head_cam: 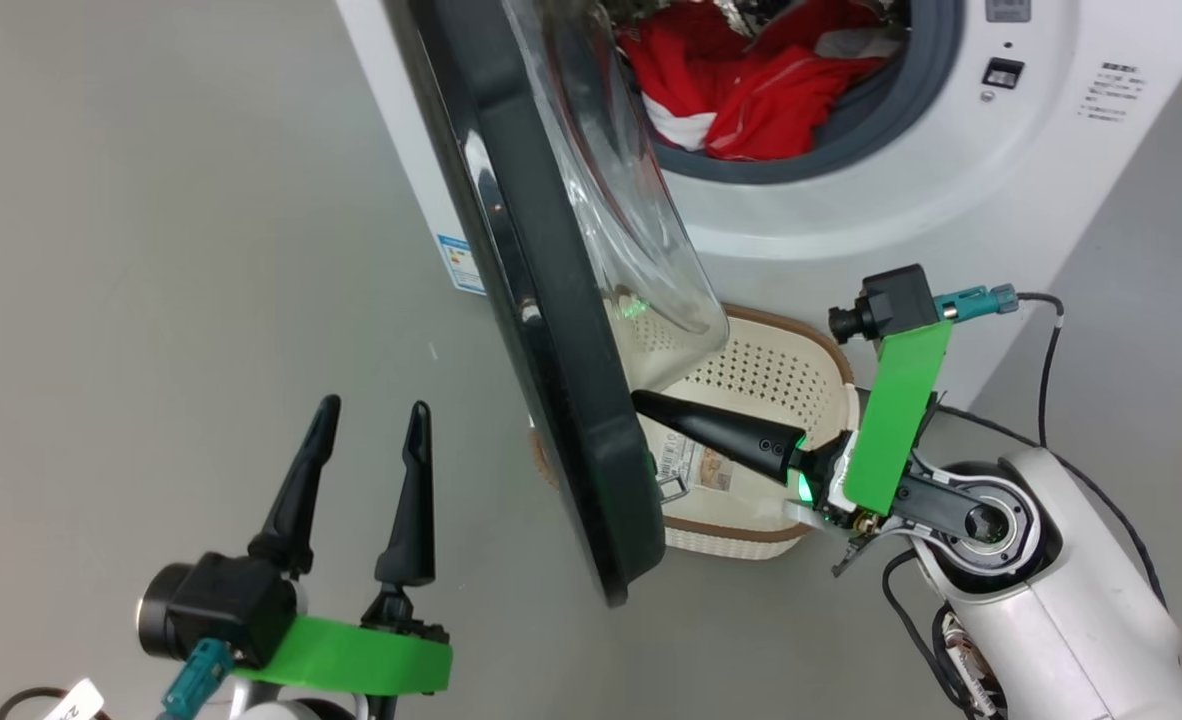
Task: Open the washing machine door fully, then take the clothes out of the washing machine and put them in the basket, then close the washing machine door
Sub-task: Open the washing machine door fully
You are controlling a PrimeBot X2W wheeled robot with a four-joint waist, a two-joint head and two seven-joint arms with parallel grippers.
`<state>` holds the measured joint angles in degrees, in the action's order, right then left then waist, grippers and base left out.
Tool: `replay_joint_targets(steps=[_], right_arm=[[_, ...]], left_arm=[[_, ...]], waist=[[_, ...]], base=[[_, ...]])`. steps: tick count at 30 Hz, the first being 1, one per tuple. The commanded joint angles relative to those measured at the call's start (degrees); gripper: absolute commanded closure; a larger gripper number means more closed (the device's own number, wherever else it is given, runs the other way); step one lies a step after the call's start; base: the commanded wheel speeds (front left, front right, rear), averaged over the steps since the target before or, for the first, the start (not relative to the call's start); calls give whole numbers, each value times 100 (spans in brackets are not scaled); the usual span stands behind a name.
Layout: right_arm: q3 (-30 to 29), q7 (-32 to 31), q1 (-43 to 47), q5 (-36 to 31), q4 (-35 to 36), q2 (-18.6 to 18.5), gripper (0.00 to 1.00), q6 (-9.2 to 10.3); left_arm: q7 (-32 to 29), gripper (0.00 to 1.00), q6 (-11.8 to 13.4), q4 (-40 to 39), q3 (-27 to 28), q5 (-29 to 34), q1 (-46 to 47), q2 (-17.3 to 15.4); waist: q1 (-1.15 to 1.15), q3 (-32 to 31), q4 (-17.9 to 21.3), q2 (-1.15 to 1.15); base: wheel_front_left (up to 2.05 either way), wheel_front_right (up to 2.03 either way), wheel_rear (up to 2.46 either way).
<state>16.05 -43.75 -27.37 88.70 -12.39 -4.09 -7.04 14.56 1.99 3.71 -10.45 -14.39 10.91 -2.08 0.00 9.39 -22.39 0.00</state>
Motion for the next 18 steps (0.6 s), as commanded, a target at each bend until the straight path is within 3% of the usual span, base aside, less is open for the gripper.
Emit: replay_joint_targets(steps=[1,18], right_arm=[[166,30,16,20,158,121,100,-45],[395,221,149,219,116,121,100,-45]], left_arm=[[44,0,46,-138,181,-35,27,-79],[44,0,46,-44,85,-87,-56,-79]], waist=[[0,-69,-119,0],[0,-203,-591,0]], base=[[0,0,0],[0,0,0]])
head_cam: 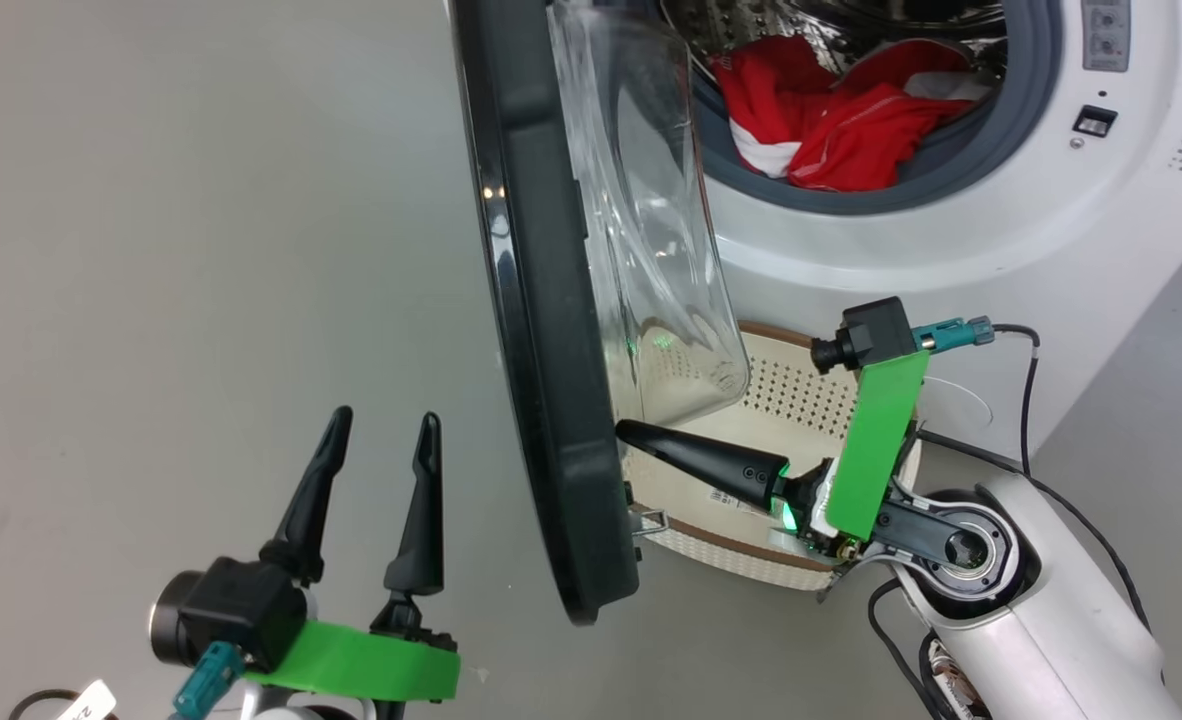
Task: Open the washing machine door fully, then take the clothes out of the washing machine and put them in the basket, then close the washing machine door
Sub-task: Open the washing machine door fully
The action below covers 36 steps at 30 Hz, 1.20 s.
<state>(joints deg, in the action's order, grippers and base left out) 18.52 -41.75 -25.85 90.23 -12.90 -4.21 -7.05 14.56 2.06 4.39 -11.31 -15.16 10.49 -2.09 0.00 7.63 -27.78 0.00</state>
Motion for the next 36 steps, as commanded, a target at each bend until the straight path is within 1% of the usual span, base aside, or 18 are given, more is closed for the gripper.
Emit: replay_joint_targets(steps=[1,10,16,19,22,23,24,25,26,34,35,36], right_arm=[[162,32,6,82,171,133,100,-44],[251,119,34,126,140,133,100,-44],[310,187,-7,76,91,133,100,-44],[331,284,-26,-77,67,103,100,-44],[358,487,-54,-388,64,56,100,-44],[374,590,-68,-557,78,21,89,-44],[402,699,-79,-748,96,-16,62,-44],[433,835,-88,-980,122,-64,26,-44],[464,994,-90,-1224,149,-105,0,-44],[790,2427,84,-3184,359,-352,0,-44],[790,2427,84,-3184,359,-352,0,-44],[827,2607,113,-3428,366,-383,0,-44]], left_arm=[[44,0,40,-107,169,-8,-20,-78],[44,0,14,-70,153,-10,-55,-78],[44,0,17,-64,165,-39,-64,-78],[44,0,25,-57,172,-51,-66,-78],[44,0,28,-60,193,-63,-76,-78],[44,0,28,-64,197,-71,-78,-78],[44,0,27,-67,200,-78,-79,-78],[44,0,25,-70,203,-83,-81,-78],[44,0,20,-72,205,-92,-82,-78],[44,0,-19,-99,261,-123,-124,-78],[44,0,-19,-99,261,-123,-124,-78],[44,0,-22,-104,273,-124,-136,-78]], waist=[[0,-32,-78,0],[0,-77,-285,0],[0,-44,-313,0],[0,-42,-296,0],[0,-42,-258,0],[0,-41,-247,0],[0,-39,-236,0],[0,-38,-225,0],[0,-36,-215,0],[0,-32,-129,0],[0,-32,-129,0],[0,-34,-120,0]], base=[[0,0,0],[0,0,0],[0,0,0],[0,0,0],[0,0,0],[0,0,0],[0,0,0],[0,0,0],[0,0,0],[0,0,0],[0,0,0],[0,0,0]])
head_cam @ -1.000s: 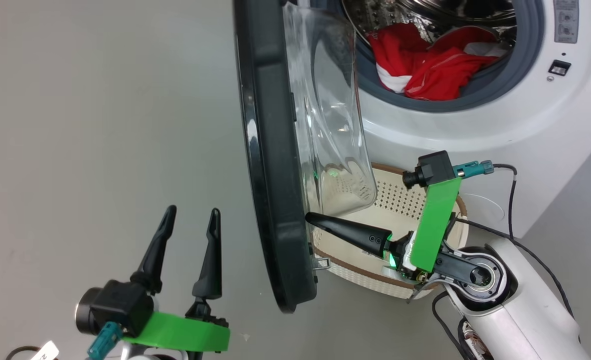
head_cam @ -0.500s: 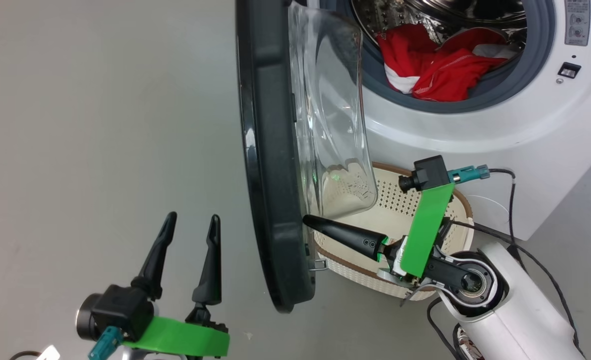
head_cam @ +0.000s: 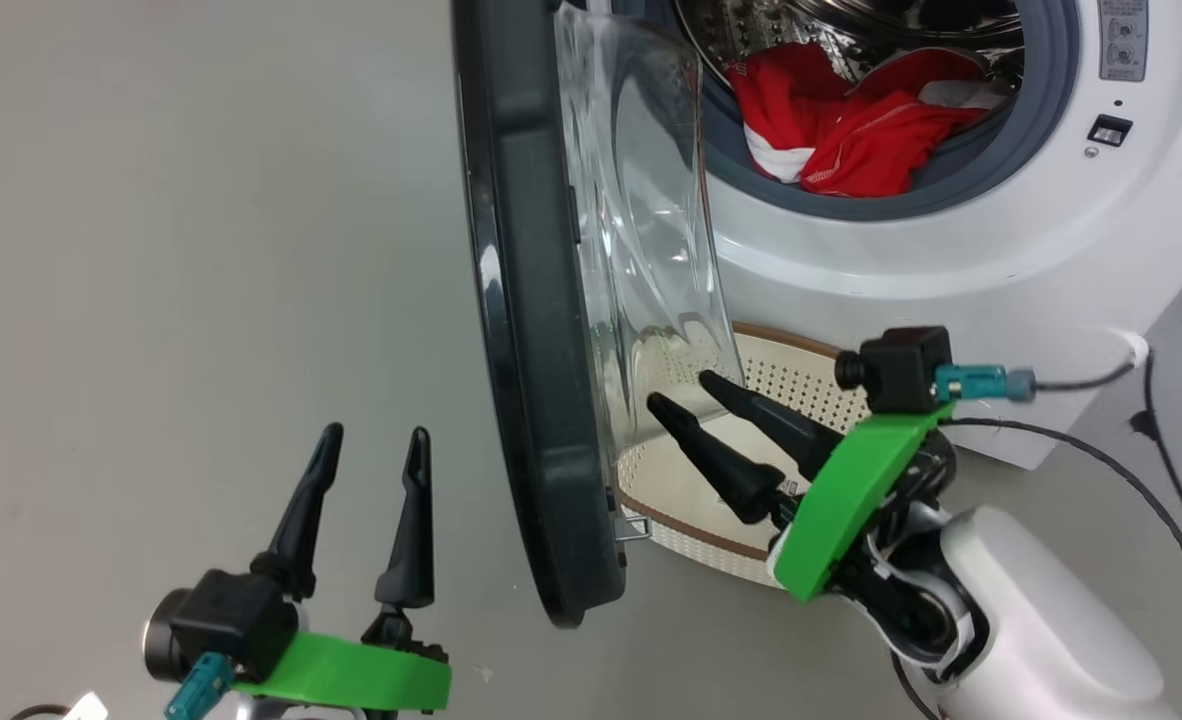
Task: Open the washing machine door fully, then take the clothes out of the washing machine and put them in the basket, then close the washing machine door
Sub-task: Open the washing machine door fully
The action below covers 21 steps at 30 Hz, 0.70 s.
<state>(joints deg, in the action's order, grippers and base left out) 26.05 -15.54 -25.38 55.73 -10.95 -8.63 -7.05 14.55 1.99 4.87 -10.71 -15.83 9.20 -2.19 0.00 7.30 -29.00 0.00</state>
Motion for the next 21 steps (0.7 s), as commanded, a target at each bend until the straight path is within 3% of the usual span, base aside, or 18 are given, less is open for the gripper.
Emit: replay_joint_targets(steps=[1,7,15,21], right_arm=[[103,170,92,-243,169,19,0,-44],[-19,1202,325,-1646,97,-9,0,-44],[-716,2584,831,-3403,74,329,0,-44],[-1285,2957,1216,-4220,218,527,0,-44]], left_arm=[[45,0,-16,-156,222,-57,-21,-68],[45,0,54,-249,302,-70,-115,-68],[45,0,84,-421,405,-23,-256,-68],[45,0,83,-539,439,25,-310,-68]], waist=[[0,-4,10,0],[0,-30,63,0],[0,-90,115,0],[0,-132,109,0]], base=[[0,0,0],[0,0,0],[0,0,0],[0,0,0]])
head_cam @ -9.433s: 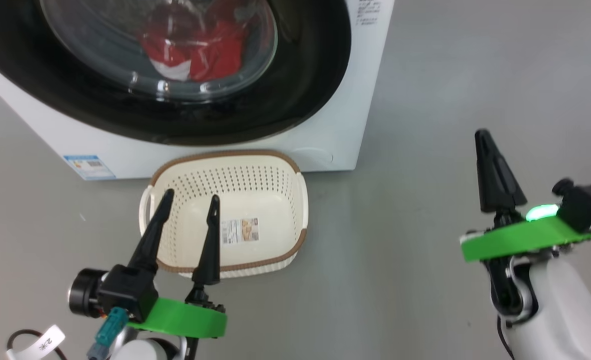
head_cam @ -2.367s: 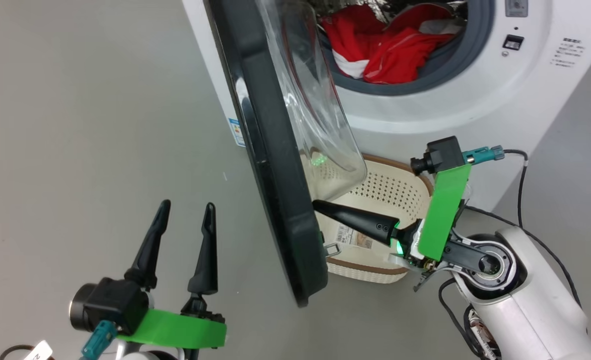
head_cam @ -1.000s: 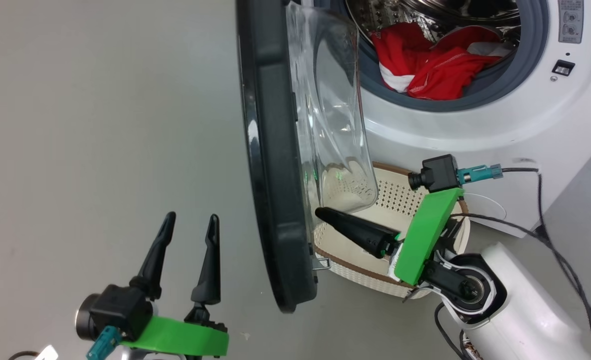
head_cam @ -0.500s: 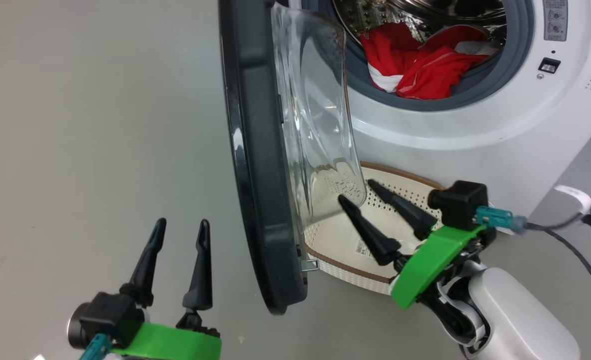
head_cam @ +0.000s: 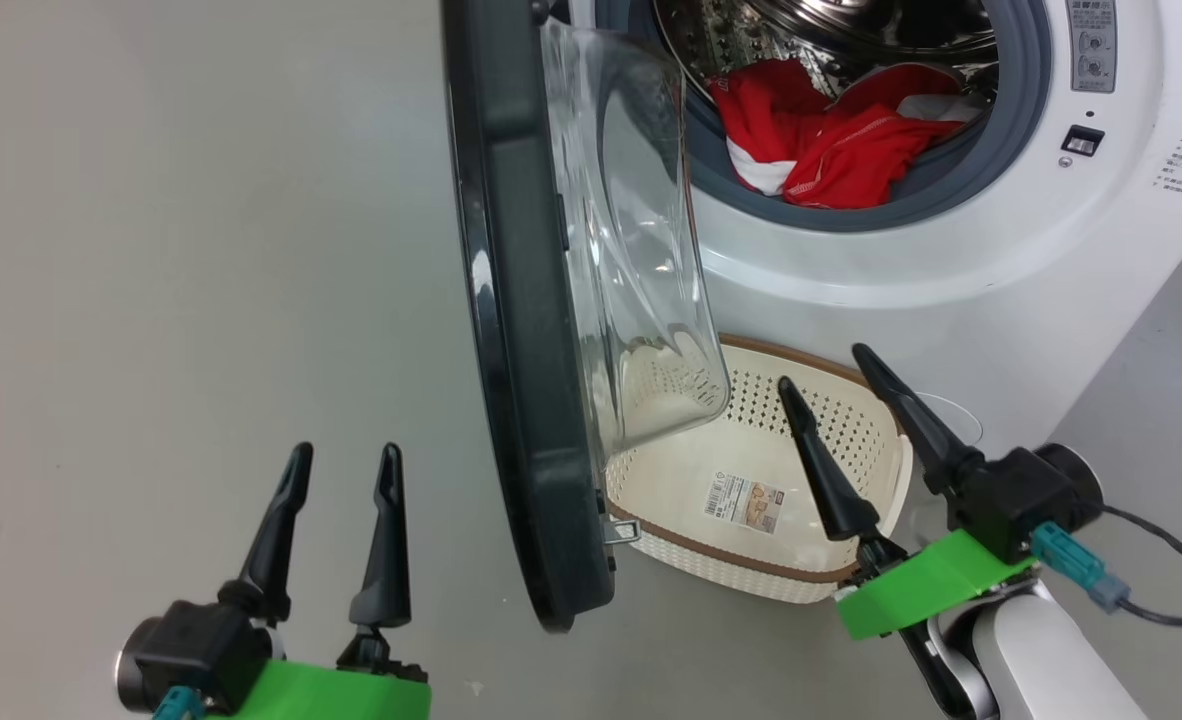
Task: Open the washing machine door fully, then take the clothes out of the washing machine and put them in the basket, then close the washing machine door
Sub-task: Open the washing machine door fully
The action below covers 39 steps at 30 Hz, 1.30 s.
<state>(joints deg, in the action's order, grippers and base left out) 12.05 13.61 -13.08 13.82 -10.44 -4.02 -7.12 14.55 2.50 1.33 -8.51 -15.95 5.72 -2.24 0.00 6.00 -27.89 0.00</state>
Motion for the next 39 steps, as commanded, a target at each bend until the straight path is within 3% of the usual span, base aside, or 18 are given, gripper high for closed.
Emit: replay_joint_targets(steps=[1,9,29,30,32,39], right_arm=[[47,67,54,-101,203,81,0,-36],[-290,136,519,-177,547,111,0,-36],[-272,139,1012,-36,806,113,0,-36],[-266,139,1022,-25,813,113,0,-36],[-252,139,1047,-19,824,113,0,-36],[-251,139,1070,-3,835,113,0,-36]], left_arm=[[45,0,37,-212,229,60,29,-64],[45,0,67,-379,321,239,-55,-64],[45,0,20,-158,339,140,-219,-64],[45,23,13,-144,339,136,-221,-64],[45,100,-9,-136,337,131,-219,-64],[45,100,-86,-615,289,180,-81,-64]], waist=[[0,-8,-4,0],[0,-52,-18,0],[0,-212,0,0],[0,-216,0,0],[0,-218,0,0],[0,-163,37,0]], base=[[0,0,0],[0,0,0],[0,0,0],[0,0,0],[0,0,0],[0,0,0]])
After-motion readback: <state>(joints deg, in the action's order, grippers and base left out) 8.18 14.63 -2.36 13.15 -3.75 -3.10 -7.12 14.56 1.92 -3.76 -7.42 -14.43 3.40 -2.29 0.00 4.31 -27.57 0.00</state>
